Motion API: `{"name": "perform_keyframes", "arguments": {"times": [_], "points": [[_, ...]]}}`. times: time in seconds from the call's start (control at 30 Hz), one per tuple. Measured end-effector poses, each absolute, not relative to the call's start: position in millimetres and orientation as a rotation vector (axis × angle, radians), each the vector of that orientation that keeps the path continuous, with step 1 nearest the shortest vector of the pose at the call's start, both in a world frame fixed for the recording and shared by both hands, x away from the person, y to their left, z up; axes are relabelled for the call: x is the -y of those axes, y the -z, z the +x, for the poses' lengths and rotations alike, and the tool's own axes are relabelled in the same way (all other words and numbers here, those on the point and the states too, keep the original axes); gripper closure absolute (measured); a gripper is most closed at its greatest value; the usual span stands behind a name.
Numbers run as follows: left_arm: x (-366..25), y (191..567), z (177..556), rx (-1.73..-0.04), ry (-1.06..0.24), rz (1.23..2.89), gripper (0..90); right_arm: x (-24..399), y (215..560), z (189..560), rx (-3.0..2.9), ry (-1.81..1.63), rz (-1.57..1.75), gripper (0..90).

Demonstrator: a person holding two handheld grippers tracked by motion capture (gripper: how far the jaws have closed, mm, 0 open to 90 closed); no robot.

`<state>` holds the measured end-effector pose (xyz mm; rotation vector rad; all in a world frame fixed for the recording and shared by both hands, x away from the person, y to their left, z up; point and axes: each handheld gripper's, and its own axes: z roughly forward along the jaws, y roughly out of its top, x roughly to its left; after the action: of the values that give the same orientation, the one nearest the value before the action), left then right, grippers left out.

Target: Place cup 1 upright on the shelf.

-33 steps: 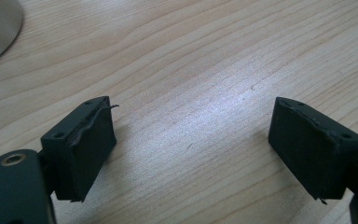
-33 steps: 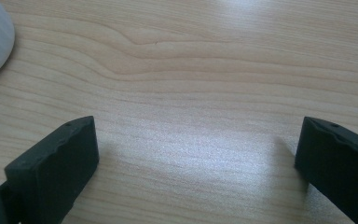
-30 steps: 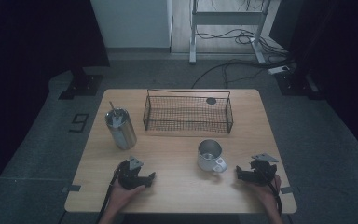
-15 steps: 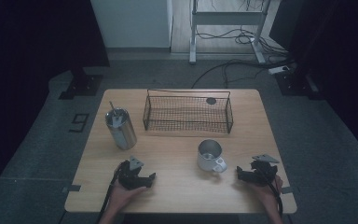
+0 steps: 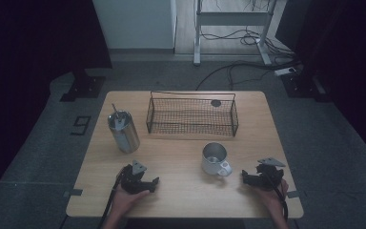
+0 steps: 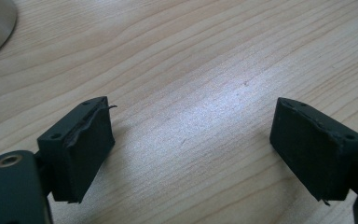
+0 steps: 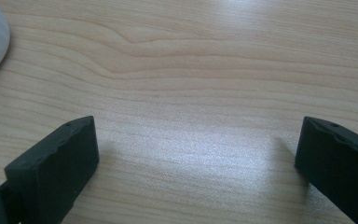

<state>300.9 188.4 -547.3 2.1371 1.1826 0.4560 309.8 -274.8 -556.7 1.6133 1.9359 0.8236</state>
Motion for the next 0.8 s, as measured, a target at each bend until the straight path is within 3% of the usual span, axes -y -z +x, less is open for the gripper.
{"name": "perform_keyframes", "arguments": {"times": [0.2, 0.8], "points": [[-183, 545, 305, -1.206, -0.494, 2.139, 13.2, 275, 557, 310, -1.943, -0.824, 1.606, 0.0], [-191, 487, 308, -1.165, -0.502, 2.022, 14.9, 278, 557, 311, -1.924, -0.818, 1.621, 0.0]]}}
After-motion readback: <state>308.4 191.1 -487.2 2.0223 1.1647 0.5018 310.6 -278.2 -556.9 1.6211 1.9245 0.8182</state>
